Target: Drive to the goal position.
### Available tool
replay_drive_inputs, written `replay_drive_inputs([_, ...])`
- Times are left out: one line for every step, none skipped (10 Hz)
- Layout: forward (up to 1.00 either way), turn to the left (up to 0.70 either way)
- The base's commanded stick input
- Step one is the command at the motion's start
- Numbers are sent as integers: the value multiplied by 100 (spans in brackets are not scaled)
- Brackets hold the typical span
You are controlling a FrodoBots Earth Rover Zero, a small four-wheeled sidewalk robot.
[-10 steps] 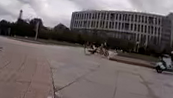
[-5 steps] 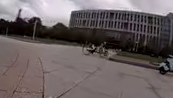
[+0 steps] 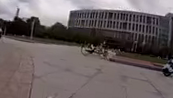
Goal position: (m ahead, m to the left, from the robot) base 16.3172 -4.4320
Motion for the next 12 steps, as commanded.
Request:
replay_drive_inputs([70, 1])
replay_drive_inputs([70, 1])
replay_drive_inputs([70, 1])
replay_drive_inputs([70, 1])
replay_drive_inputs([70, 1])
replay_drive_inputs([70, 1])
replay_drive_inputs([70, 1])
replay_drive_inputs([70, 1])
replay_drive_inputs([70, 1])
replay_drive_inputs([70, 1])
replay_drive_inputs([70, 1])
replay_drive_inputs([70, 1])
